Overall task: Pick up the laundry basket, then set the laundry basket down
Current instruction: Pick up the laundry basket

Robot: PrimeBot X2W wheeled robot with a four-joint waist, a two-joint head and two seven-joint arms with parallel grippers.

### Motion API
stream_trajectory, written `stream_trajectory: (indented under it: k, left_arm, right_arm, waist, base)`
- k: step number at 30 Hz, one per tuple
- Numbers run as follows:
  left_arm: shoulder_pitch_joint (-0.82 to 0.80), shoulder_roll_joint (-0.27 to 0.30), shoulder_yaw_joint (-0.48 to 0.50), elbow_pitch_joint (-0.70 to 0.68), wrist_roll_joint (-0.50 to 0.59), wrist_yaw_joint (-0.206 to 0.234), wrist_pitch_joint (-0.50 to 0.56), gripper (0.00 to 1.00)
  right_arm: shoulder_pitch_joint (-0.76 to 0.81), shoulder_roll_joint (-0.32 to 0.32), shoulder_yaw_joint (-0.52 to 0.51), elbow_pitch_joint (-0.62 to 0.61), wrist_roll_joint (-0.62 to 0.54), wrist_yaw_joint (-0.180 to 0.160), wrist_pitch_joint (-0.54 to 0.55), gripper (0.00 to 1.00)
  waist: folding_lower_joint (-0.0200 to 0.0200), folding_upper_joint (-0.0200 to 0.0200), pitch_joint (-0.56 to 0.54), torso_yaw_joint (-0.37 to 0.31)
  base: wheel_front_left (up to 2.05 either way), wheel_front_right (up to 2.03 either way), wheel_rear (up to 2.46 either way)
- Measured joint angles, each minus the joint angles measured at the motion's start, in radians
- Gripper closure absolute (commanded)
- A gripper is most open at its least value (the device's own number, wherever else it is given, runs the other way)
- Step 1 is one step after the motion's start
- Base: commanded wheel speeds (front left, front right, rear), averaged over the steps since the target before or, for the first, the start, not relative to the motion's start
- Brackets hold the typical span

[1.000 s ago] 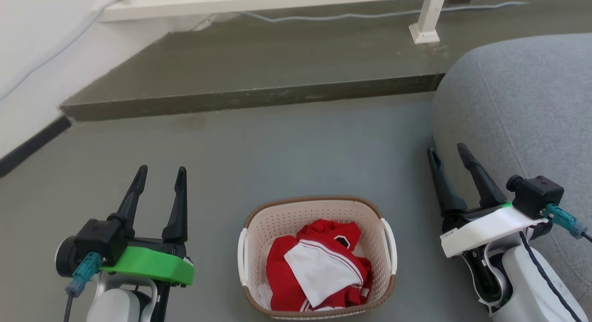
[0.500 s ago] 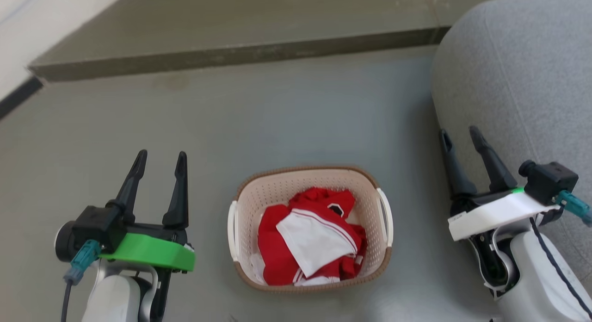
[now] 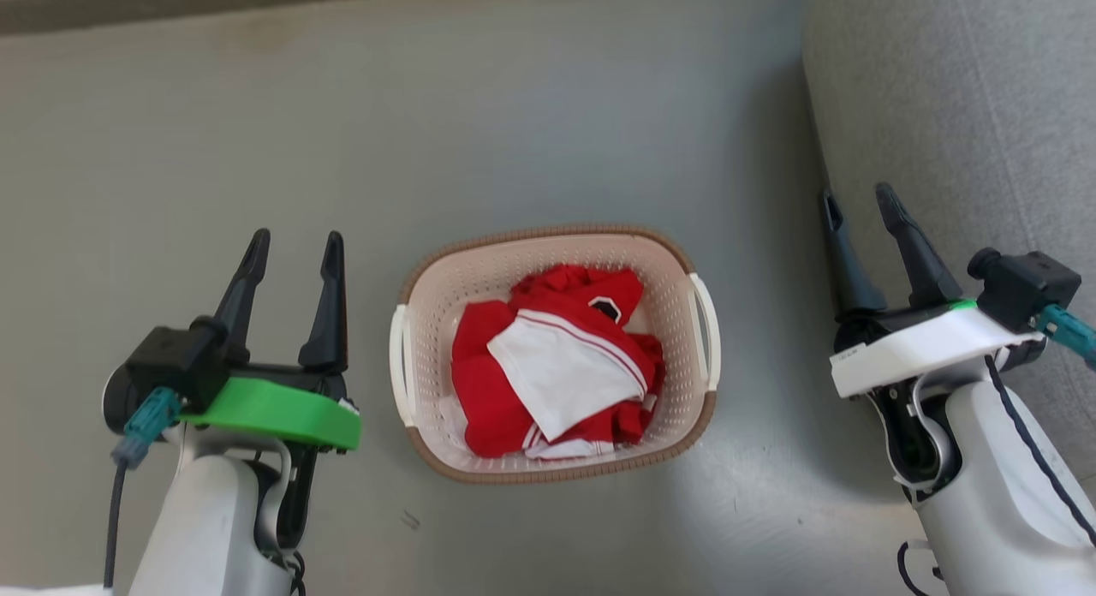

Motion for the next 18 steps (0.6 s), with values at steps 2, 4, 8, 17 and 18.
stream_trajectory:
  k: [2, 4, 8, 17, 18]
  left_arm:
    - [-0.021, 0.0, -0.008, 0.028, -0.005, 0.0, 0.0, 0.0]
    - [-0.038, -0.001, -0.019, 0.057, -0.005, 0.0, 0.0, 0.0]
    - [-0.077, -0.002, -0.034, 0.117, -0.005, 0.0, 0.0, 0.0]
    - [-0.158, -0.004, -0.046, 0.294, -0.001, 0.0, 0.0, 0.0]
    - [-0.167, -0.005, -0.051, 0.318, -0.01, 0.0, 0.0, 0.0]
  right_arm:
    - [-0.015, 0.0, 0.001, 0.012, 0.004, 0.0, 0.0, 0.0]
    - [-0.03, -0.003, 0.016, 0.029, 0.009, 0.0, 0.0, 0.0]
    - [-0.053, -0.011, 0.035, 0.074, 0.013, 0.0, 0.0, 0.0]
    - [-0.123, -0.018, 0.104, 0.217, 0.022, 0.0, 0.0, 0.0]
    - [-0.131, -0.017, 0.109, 0.233, 0.023, 0.0, 0.0, 0.0]
  waist:
    - [0.0, 0.0, 0.026, -0.003]
    - [0.0, 0.0, 0.052, -0.005]
    - [0.0, 0.0, 0.103, -0.007]
    - [0.0, 0.0, 0.208, -0.008]
    - [0.0, 0.0, 0.218, -0.009]
  base:
    - [0.0, 0.0, 0.0]
    - [0.0, 0.0, 0.0]
    - [0.0, 0.0, 0.0]
    - [0.0, 0.0, 0.0]
    - [0.0, 0.0, 0.0]
